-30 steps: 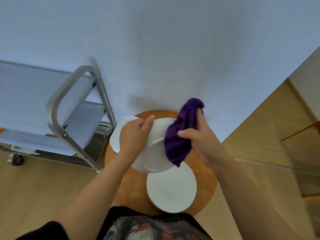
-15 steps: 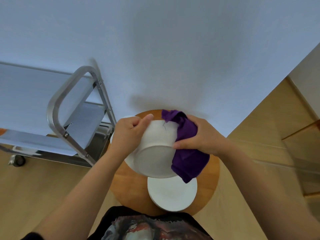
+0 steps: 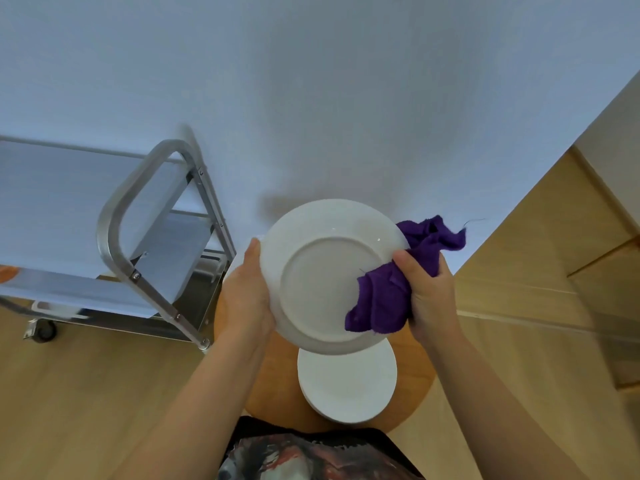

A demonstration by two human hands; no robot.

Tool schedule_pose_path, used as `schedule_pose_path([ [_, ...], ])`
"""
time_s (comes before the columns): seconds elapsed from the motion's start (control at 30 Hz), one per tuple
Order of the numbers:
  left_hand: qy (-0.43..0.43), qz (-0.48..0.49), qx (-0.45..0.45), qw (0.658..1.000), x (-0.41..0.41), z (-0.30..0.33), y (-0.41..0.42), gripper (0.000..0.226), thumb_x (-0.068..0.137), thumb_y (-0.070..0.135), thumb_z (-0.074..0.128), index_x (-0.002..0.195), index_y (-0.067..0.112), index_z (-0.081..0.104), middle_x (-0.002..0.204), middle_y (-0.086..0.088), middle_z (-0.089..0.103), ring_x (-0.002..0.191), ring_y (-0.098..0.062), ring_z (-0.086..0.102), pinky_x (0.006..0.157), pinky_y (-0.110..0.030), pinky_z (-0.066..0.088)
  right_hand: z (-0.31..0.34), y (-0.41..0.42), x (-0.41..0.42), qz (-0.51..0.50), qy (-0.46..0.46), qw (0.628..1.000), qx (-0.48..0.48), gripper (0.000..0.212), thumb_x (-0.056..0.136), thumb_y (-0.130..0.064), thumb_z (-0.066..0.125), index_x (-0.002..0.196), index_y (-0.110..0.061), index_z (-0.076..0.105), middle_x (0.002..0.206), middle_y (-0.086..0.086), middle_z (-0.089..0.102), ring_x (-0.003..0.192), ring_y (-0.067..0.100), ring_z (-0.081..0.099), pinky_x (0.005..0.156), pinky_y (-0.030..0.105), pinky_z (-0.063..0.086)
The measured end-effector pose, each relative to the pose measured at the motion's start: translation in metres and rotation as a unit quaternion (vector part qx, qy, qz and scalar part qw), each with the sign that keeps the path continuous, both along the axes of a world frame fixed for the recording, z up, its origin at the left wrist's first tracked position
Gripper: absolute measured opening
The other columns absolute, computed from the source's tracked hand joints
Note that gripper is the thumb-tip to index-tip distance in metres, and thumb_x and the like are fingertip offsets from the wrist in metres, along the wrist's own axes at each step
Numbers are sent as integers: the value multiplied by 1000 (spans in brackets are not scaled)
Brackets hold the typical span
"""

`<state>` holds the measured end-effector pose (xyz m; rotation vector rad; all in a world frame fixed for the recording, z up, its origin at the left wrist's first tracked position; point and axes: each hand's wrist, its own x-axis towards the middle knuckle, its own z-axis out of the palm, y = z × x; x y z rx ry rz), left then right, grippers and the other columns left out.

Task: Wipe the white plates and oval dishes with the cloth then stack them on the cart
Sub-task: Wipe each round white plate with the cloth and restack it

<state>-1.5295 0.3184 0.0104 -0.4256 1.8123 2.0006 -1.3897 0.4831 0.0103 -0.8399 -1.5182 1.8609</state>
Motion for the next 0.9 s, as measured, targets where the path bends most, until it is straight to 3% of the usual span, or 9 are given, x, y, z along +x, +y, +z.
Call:
schedule_pose_path([
  [0.13, -83, 49, 76, 992, 9, 0, 6, 33, 83, 58, 57, 89, 27, 65, 58, 9, 69, 67, -14, 67, 55, -28, 53, -8, -13, -2, -52, 5, 996, -78, 53, 53, -63, 83, 99, -42, 65, 104, -4, 71, 96, 24, 69, 79, 49, 56],
  [0.2, -50, 10, 56, 997, 10, 1, 6, 36, 88, 57, 51, 90, 23, 64, 59, 8, 69, 66, -13, 64, 53, -26, 48, -6, -6, 0, -29, 9, 993, -115, 61, 53, -60, 84, 105, -38, 65, 108, -2, 70, 99, 25, 68, 79, 47, 56],
  [0.3, 53, -177, 19, 983, -10, 8, -9, 40, 90, 56, 49, 85, 18, 62, 58, 5, 57, 59, -14, 53, 55, -27, 46, 5, 19, 10, 49, 69, 972, -219, 70, 56, -46, 85, 117, -20, 61, 107, 5, 71, 93, 22, 70, 69, 36, 57],
  [0.37, 45, -326, 40, 943, -27, 21, -11, 48, 81, 64, 52, 77, 17, 61, 55, 4, 47, 53, -14, 45, 58, -27, 48, 16, 34, 13, 98, 60, 967, -228, 56, 63, -39, 79, 111, -14, 63, 97, 7, 73, 83, 20, 71, 64, 31, 56],
  [0.47, -5, -386, 31, 922, -41, 36, 5, 45, 75, 59, 60, 85, 17, 71, 76, -3, 67, 68, -18, 62, 70, -31, 52, 29, 41, 7, 136, -11, 967, -215, 40, 66, -32, 74, 100, -13, 65, 82, 6, 73, 69, 19, 71, 57, 29, 56],
  [0.6, -71, -327, 24, 942, -35, 38, 20, 53, 69, 49, 69, 106, 11, 68, 96, -8, 74, 82, -21, 71, 70, -34, 55, 32, 36, -6, 94, -45, 984, -147, 54, 57, -38, 81, 104, -18, 65, 88, 4, 74, 76, 20, 72, 59, 31, 56],
  [0.7, -69, -260, 80, 960, -30, 34, 22, 59, 60, 49, 71, 106, 12, 69, 99, -8, 74, 87, -23, 71, 74, -38, 55, 26, 31, -6, 15, -20, 996, -90, 42, 73, -39, 74, 110, -22, 63, 101, 1, 72, 93, 19, 69, 71, 31, 55],
  [0.8, -81, -171, 155, 970, -21, 37, 30, 47, 68, 49, 72, 100, 15, 70, 98, -8, 74, 91, -26, 69, 85, -45, 53, 9, 12, 0, -7, -36, 995, -88, 26, 80, -53, 65, 103, -40, 64, 104, -6, 71, 97, 16, 68, 74, 34, 55],
  [0.9, -98, -96, 199, 970, -6, 40, 45, 37, 80, 51, 66, 93, 16, 67, 92, -8, 74, 92, -30, 68, 87, -51, 53, -5, -28, -8, -81, -89, 990, -70, 57, 70, -69, 63, 118, -39, 54, 109, -11, 64, 100, 12, 63, 76, 26, 55],
])
